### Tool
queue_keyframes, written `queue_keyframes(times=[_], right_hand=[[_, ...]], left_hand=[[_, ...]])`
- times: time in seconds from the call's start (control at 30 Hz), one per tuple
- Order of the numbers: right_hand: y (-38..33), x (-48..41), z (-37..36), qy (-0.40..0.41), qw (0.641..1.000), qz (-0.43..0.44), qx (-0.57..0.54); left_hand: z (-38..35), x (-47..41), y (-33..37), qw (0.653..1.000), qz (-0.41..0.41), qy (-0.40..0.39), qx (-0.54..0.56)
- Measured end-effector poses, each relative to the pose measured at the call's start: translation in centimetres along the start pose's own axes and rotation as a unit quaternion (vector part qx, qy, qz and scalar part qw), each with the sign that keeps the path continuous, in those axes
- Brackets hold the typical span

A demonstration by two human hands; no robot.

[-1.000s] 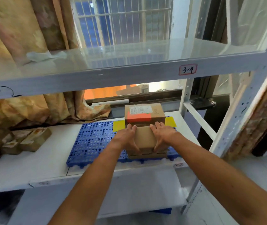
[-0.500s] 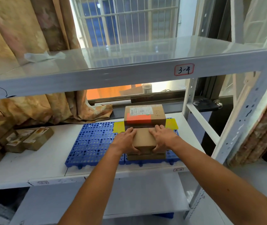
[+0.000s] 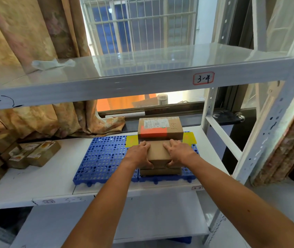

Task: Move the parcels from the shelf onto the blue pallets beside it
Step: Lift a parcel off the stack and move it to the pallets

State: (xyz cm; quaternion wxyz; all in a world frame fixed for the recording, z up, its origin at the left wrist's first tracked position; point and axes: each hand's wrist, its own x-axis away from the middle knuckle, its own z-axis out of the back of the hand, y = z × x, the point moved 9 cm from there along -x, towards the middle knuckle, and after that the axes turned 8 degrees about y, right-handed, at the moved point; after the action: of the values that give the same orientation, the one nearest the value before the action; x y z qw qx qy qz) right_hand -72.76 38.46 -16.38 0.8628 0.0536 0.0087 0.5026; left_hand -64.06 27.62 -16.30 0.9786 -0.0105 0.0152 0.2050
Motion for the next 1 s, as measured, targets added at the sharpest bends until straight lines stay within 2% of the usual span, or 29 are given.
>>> queue_keyframes(times=[0.37,0.6,1.0], right_hand=[[0.3,-0.9,-1.0,-0.015,0.999,-0.030,-0.017],[0.7,-0.9,-1.7,-0.005,0.998,-0.039,-0.053],[1.4,0.0,-0.7,-0.011,0.994,-0.034,-0.100]], left_hand=[[-0.5,-1.6,-0.3,0.999,-0.012,-0.024,-0.038],[-0.9,-1.7,-0.5,0.999,-0.015,-0.010,-0.033],[-0.3,0.6,-0.1,0.998,0.043,-0.053,0.013]])
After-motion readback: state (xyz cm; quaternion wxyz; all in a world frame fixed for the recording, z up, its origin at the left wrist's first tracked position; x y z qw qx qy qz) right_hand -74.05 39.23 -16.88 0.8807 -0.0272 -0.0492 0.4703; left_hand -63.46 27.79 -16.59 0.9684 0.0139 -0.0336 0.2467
